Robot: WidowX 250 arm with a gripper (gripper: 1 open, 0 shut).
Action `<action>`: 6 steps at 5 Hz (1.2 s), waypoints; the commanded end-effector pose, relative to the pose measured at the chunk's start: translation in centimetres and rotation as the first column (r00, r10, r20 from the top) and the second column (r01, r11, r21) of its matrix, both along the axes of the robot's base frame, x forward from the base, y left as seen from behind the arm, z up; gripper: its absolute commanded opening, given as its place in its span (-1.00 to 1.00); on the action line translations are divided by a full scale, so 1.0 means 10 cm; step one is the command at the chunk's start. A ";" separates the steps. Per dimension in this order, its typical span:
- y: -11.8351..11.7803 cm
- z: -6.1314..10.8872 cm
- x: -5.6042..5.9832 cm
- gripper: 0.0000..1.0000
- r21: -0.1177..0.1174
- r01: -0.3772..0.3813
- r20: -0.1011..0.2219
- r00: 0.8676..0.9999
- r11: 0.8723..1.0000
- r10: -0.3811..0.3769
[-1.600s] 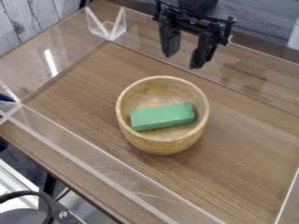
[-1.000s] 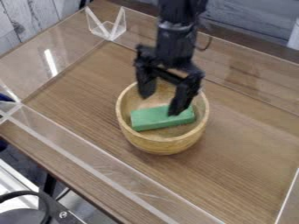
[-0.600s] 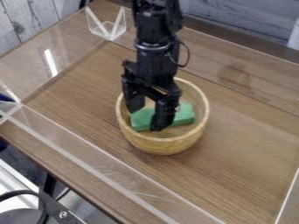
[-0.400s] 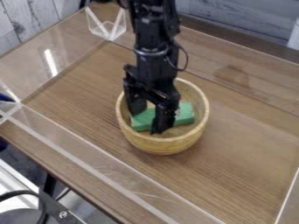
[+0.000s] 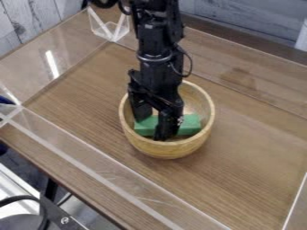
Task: Remove the green block from inside the brown bowl and put it on the table
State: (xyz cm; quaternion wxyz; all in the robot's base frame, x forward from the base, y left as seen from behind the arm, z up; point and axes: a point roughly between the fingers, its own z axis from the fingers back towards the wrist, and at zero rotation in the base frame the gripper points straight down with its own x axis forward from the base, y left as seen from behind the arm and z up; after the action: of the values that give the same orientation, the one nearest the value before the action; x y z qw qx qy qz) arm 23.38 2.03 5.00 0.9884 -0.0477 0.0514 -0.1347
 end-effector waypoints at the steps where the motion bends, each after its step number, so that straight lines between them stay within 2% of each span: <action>1: 0.04 0.28 0.03 1.00 0.010 0.017 0.100 0.995 1.000 -0.018; 3: 0.01 -0.04 0.24 1.00 0.033 0.029 0.091 0.995 0.999 -0.032; 5: -0.02 0.02 0.37 1.00 0.061 0.084 0.037 0.996 0.995 -0.086; 6: -0.01 0.03 0.32 1.00 0.079 0.090 0.056 0.994 0.993 -0.094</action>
State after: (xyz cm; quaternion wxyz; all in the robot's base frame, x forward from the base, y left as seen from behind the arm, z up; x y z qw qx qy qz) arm 25.62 1.89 3.66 0.9823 -0.0133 0.0631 -0.1761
